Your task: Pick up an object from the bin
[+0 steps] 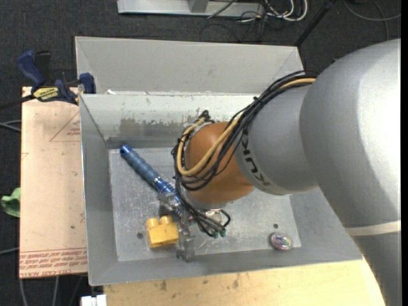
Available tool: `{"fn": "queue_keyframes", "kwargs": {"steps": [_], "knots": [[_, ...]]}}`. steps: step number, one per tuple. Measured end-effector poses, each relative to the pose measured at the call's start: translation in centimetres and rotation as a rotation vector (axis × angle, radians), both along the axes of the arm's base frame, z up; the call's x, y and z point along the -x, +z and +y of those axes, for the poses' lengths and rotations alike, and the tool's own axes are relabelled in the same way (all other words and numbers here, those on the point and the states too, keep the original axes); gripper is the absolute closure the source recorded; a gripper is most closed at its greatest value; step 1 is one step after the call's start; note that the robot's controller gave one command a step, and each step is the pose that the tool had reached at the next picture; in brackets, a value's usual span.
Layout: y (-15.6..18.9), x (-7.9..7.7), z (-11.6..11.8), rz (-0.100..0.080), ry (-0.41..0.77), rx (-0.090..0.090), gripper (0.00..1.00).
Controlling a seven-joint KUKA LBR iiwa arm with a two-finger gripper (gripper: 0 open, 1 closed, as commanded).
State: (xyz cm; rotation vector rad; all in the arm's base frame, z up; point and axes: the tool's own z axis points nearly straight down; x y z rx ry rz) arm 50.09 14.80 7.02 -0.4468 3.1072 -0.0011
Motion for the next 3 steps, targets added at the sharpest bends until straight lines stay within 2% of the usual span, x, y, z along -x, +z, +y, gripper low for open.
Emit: {"fn": "queue_keyframes", "kwargs": {"steps": [1, 2, 3], "knots": [[0.0, 0.1, 0.2, 0.002, 0.002, -0.002, 1.0], [0.0, 0.0, 0.2, 0.0, 0.002, -0.003, 0.0], [0.4, -0.3, 7.8, 0.0, 0.208, -0.004, 0.0]]}}
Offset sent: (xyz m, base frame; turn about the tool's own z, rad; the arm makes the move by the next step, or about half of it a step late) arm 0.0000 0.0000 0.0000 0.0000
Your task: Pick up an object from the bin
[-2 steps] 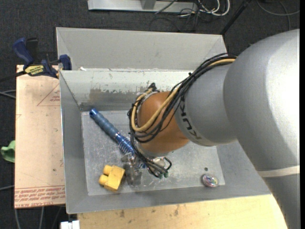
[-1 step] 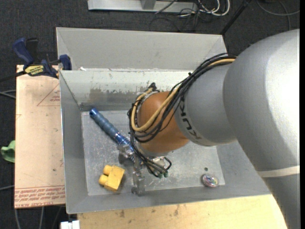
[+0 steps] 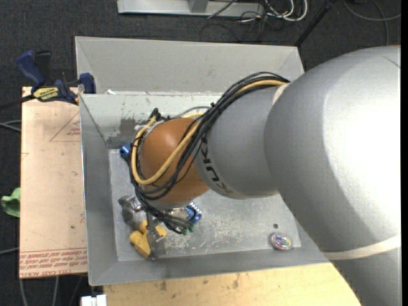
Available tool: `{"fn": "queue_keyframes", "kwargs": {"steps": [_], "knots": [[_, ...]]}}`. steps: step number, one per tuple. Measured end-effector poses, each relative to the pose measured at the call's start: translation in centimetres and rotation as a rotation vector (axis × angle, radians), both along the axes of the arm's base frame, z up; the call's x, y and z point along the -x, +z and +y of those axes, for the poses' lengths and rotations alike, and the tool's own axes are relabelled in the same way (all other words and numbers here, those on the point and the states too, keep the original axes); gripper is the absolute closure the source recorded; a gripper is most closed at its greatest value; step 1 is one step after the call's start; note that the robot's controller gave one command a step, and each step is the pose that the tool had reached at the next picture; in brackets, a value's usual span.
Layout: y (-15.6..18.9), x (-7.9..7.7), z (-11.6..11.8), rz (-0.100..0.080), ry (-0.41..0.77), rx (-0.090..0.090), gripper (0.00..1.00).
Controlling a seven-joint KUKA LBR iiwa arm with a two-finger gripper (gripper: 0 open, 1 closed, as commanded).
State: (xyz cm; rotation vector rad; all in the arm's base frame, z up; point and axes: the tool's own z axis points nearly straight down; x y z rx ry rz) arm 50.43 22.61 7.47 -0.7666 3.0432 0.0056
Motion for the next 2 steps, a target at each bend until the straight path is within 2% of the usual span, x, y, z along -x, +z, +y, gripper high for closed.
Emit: {"fn": "queue_keyframes", "kwargs": {"steps": [1, 2], "knots": [[0.1, 0.0, -0.2, 0.004, -0.003, 0.003, 1.0], [14.1, 0.1, 0.9, -0.008, 0.002, -0.001, 1.0]]}}
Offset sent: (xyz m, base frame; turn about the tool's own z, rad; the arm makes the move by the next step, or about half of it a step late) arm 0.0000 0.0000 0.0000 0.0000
